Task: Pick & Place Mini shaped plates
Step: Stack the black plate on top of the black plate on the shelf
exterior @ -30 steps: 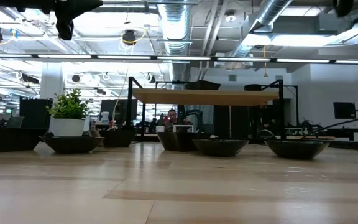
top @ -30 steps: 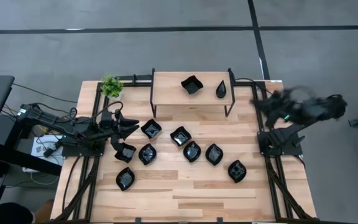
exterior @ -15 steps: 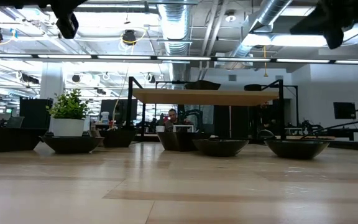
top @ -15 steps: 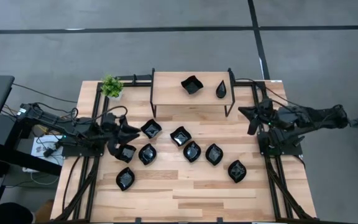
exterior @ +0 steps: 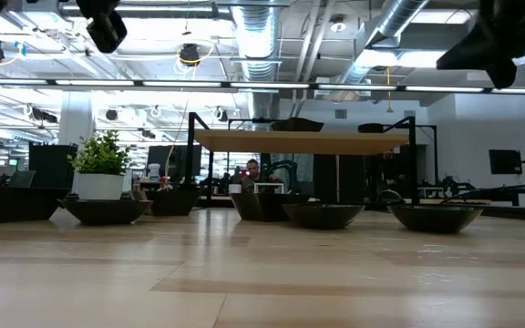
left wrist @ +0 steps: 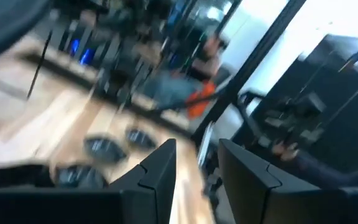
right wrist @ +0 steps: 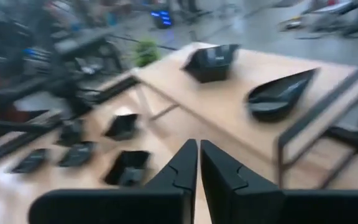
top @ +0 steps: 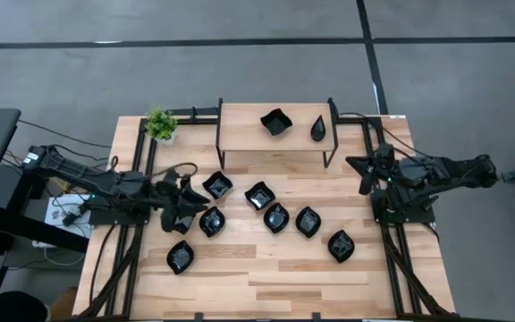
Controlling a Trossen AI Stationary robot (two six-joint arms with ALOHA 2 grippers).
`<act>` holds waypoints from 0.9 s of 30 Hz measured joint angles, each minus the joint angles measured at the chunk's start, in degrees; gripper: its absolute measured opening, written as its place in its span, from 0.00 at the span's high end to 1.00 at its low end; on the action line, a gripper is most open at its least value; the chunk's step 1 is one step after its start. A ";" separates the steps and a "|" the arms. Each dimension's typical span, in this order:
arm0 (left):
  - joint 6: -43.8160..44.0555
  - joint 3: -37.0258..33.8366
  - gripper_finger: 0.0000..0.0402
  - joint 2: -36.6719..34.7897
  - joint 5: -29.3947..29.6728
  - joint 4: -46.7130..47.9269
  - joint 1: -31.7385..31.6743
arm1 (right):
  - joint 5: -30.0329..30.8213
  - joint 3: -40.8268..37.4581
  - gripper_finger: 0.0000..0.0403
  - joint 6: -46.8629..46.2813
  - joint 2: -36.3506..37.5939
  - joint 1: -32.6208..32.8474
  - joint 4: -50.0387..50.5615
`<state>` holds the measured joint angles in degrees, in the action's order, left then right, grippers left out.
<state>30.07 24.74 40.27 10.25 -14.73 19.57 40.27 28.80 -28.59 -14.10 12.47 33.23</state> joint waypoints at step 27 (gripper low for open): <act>2.78 22.07 0.70 18.08 -21.29 54.71 -30.56 | -2.84 -11.39 0.96 13.50 13.87 6.23 -23.04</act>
<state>32.85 46.81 58.34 -11.04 39.98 -10.99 37.43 17.41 -15.08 -0.23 18.70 10.19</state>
